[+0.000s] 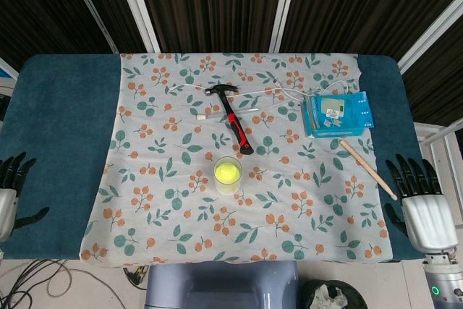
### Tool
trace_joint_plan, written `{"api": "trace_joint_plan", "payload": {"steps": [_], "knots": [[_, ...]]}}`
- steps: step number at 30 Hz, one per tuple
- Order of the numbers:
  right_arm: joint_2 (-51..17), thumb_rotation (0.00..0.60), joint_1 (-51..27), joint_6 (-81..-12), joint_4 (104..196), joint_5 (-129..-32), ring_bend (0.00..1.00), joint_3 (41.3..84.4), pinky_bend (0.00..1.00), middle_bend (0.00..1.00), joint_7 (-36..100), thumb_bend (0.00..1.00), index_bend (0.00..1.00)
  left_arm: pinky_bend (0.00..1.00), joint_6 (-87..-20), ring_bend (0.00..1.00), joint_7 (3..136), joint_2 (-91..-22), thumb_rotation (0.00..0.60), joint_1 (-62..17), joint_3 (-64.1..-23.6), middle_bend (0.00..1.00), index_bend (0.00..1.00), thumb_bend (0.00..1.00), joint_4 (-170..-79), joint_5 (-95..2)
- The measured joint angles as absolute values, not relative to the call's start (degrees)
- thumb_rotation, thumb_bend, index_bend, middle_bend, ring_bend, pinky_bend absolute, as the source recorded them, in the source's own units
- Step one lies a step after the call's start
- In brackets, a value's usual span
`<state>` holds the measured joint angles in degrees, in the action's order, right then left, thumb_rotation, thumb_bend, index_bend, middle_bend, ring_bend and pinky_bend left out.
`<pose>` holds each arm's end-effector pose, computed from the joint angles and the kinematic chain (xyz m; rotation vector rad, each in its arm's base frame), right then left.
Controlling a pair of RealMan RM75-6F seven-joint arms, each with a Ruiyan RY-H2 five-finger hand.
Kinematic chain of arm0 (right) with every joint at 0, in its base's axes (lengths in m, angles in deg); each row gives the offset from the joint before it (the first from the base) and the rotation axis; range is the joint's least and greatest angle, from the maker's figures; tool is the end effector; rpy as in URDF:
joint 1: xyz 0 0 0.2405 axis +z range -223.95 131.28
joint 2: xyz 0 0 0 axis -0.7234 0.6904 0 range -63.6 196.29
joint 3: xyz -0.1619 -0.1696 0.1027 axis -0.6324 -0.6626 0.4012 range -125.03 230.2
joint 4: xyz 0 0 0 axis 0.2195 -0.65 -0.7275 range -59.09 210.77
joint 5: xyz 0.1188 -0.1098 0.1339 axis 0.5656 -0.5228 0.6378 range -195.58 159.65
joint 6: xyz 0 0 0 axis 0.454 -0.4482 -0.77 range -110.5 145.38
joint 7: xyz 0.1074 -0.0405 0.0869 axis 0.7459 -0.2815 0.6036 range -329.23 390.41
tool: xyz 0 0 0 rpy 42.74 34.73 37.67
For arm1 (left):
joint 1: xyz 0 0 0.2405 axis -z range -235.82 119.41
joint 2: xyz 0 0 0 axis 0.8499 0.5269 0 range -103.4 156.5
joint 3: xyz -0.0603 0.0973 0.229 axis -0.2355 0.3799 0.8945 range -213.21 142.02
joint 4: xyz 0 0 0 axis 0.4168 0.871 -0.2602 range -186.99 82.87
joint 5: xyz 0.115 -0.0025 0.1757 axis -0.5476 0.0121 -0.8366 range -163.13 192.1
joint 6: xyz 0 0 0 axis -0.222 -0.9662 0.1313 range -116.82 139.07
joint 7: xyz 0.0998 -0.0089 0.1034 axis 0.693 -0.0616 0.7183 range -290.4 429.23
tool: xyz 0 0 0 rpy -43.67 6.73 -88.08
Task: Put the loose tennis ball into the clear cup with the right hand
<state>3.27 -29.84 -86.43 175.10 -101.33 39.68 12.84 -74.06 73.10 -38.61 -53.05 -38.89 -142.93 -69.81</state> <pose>-0.2689 -0.1798 0.1704 1.4522 -0.5910 0.8600 -0.3167 0.1845 0.1587 -1.3781 -0.8514 -0.8494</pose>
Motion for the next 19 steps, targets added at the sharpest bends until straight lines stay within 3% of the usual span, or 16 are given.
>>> {"api": "trace_joint_plan", "payload": {"steps": [19], "knots": [[-0.7,0.600,-36.1,-81.6,168.3,-101.2,0.07,46.5,0.05,0.05,16.5,0.39,0.00,0.00,-75.6,0.00,73.5,-39.0,0.600,-52.9,-37.3,0.00,0.12,0.09,-142.7,-74.3]]}}
